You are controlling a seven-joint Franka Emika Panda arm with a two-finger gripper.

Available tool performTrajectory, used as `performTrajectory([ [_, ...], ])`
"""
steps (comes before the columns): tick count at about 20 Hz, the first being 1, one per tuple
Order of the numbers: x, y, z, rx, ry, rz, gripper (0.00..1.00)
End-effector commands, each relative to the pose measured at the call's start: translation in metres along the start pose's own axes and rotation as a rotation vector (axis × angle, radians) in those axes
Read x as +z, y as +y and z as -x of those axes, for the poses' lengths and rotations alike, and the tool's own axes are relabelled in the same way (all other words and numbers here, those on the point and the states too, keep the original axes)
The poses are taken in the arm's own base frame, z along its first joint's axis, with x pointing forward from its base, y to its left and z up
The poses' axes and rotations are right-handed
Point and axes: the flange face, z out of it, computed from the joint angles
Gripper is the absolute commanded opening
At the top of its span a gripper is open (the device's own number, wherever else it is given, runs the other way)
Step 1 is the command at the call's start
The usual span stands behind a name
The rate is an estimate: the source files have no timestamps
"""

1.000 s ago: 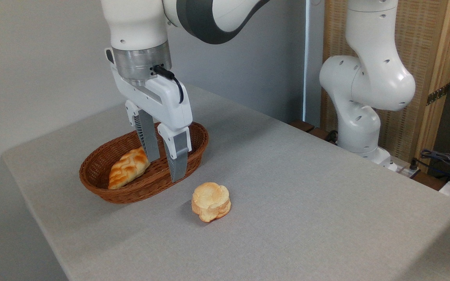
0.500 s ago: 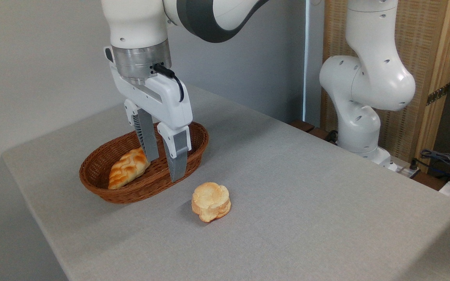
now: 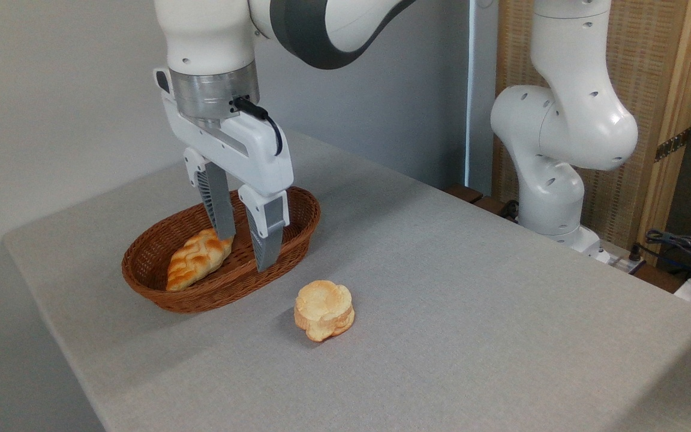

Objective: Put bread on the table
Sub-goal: 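Move the gripper over the croissant and lower it into the basket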

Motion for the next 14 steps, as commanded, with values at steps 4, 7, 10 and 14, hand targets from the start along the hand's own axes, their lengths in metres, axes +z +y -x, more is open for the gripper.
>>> performTrajectory([
  [4, 0.014, 0.053, -0.036, -0.027, -0.002, 0.051, 1.00],
  [7, 0.022, 0.075, -0.052, -0.050, 0.000, 0.053, 1.00],
  [10, 0.031, 0.102, -0.070, -0.071, 0.011, 0.058, 1.00],
  [14, 0.046, 0.123, -0.086, -0.090, 0.018, 0.068, 1.00],
])
